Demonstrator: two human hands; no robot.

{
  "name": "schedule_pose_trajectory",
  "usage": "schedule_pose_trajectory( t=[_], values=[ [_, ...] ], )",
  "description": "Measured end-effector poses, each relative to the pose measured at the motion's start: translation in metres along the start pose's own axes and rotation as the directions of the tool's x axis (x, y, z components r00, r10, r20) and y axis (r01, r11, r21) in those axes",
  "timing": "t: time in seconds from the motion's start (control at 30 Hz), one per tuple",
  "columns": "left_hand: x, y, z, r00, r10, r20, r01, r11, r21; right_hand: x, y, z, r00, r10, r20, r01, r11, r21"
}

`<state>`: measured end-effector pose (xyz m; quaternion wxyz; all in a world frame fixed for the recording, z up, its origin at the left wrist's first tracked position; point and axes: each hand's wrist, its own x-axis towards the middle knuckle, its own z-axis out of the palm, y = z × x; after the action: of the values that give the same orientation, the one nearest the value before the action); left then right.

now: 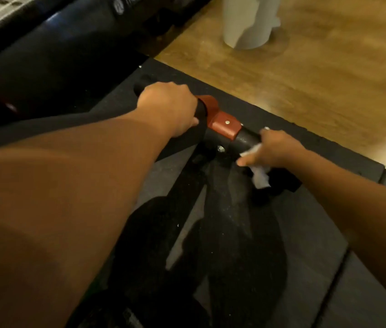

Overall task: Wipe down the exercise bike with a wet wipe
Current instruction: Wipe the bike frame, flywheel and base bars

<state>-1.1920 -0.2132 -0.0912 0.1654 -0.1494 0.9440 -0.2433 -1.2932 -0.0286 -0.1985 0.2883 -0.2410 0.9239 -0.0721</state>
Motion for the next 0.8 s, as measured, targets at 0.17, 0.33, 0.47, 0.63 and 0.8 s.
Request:
schedule_pose_trajectory(
  t=[0.17, 0.33, 0.47, 0.63, 0.8],
  values=[
    [-0.034, -0.007, -0.017, 0.997, -0.037, -0.067, 0.013, 0.943, -0.333, -0.056, 0.054, 0.023, 0.989, 0.079, -0.125, -0.100, 0.981, -0.169],
    [-0.129, -0.025, -0.026, 0.999, -0.004, 0.049, 0.038, 0.691, -0.722, -0.086, 0.057, 0.017, 0.988, 0.139, -0.066, -0.147, 0.981, -0.125],
    [-0.256, -0.045, -0.022, 0.988, -0.017, 0.151, 0.125, 0.656, -0.744, -0.144, 0.027, 0.027, 0.986, -0.140, -0.087, 0.148, 0.985, 0.090],
    [-0.342, -0.004, 0.050, 0.993, 0.084, 0.083, -0.015, 0.787, -0.617, -0.215, -0.081, 0.014, 0.848, -0.491, -0.202, 0.515, 0.669, 0.536],
    [-0.341, 0.010, 0.083, 0.992, -0.019, -0.128, -0.069, 0.760, -0.646, -0.264, -0.178, 0.044, 0.649, -0.761, 0.010, 0.578, 0.501, 0.645]
  ],
)
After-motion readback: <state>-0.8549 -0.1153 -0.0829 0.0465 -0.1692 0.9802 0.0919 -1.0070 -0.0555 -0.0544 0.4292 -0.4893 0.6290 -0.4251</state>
